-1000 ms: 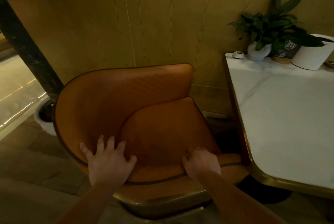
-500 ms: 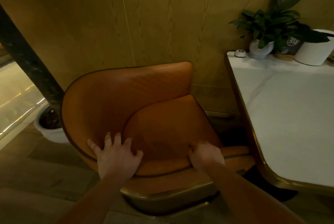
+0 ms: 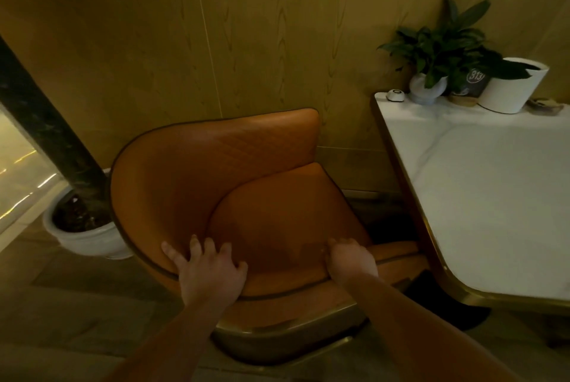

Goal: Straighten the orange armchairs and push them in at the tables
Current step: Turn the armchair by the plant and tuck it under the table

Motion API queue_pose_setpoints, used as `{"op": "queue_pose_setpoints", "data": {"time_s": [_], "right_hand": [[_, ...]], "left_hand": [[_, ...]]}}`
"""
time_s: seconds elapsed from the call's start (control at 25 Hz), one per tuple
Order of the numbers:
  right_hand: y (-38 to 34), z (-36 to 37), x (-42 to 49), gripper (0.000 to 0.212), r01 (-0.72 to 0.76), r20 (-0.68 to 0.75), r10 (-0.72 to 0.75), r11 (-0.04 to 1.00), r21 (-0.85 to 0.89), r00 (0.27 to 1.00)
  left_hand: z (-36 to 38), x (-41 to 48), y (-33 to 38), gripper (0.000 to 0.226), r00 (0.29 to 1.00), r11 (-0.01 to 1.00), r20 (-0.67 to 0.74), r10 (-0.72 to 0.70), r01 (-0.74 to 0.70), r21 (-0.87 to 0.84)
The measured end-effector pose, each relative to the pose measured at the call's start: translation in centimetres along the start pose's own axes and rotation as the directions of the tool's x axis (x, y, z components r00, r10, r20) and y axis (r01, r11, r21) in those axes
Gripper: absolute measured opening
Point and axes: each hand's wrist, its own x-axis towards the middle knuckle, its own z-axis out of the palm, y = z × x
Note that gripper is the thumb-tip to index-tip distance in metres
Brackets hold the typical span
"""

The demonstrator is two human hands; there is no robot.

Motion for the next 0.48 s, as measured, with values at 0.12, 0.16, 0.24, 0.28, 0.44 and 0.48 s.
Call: {"op": "queue_pose_setpoints", "data": {"time_s": [0.12, 0.16, 0.24, 0.28, 0.44, 0.48], "right_hand": [[-2.3, -2.2, -1.9, 0.038, -0.041, 0.000, 0.041, 0.998, 0.054, 0.999], [-3.3, -3.2, -2.6, 0.040, -0.050, -0.007, 0.050, 0.996, 0.077, 0.999], [-5.2, -5.2, -4.1, 0.043, -0.047, -0.019, 0.049, 0.995, 0.083, 0.999], [-6.1, -6.3, -5.0, 0.044, -0.048, -0.023, 0.050, 0.995, 0.083, 0.998], [-9.7, -10.2, -9.0, 0.045, -0.117, -0.034, 0.123, 0.982, 0.146, 0.992], [-10.7, -10.9, -10.1, 0.046, -0.123, -0.035, 0.131, 0.978, 0.168, 0.991]], "left_hand": [[-2.0, -0.3, -1.3, 0.059, 0.996, 0.993, 0.079, 0.045, -0.036, -0.111], [-3.2, -0.3, -2.0, 0.060, 0.994, 0.986, 0.081, 0.073, -0.060, -0.155], [-5.6, -0.6, -3.7, 0.061, 0.988, 0.973, 0.062, 0.140, -0.126, -0.192], [-6.9, -1.0, -4.8, 0.061, 0.984, 0.968, 0.047, 0.174, -0.162, -0.191], [-11.6, -4.2, -10.4, 0.063, 0.967, 0.947, -0.003, 0.254, -0.250, -0.204], [-12.4, -5.1, -12.1, 0.064, 0.966, 0.944, 0.001, 0.260, -0.254, -0.212]]}}
